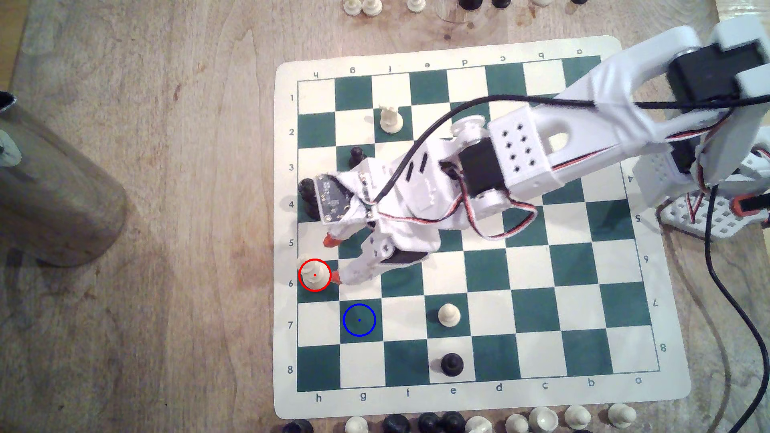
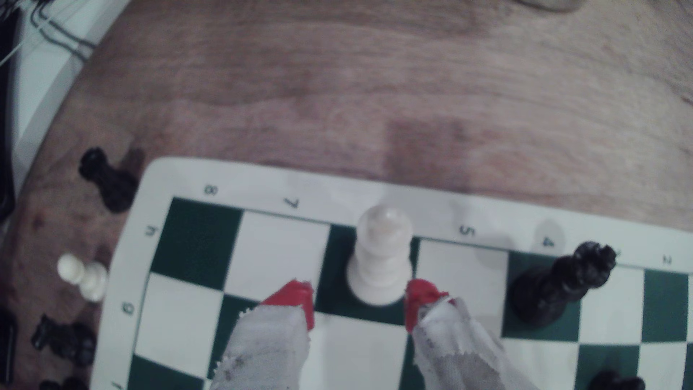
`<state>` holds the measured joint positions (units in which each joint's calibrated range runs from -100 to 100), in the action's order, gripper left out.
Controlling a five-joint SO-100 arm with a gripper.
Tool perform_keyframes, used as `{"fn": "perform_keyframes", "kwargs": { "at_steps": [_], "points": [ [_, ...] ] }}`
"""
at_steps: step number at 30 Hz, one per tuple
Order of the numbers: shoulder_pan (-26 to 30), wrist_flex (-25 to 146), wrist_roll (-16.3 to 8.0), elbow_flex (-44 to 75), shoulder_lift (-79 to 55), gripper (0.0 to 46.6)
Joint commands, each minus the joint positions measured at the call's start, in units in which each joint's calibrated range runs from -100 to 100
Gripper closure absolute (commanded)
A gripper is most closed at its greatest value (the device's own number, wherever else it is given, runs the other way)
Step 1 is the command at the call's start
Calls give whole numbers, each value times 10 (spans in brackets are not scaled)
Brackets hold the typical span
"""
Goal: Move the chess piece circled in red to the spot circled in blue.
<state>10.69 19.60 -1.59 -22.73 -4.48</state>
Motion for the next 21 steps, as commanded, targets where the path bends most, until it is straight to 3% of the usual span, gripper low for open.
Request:
{"fn": "perform_keyframes", "kwargs": {
  "at_steps": [1,21],
  "points": [
    [-3,-22,-1,61,-7,335],
    [-14,-65,3,122,-86,325]
  ]
}}
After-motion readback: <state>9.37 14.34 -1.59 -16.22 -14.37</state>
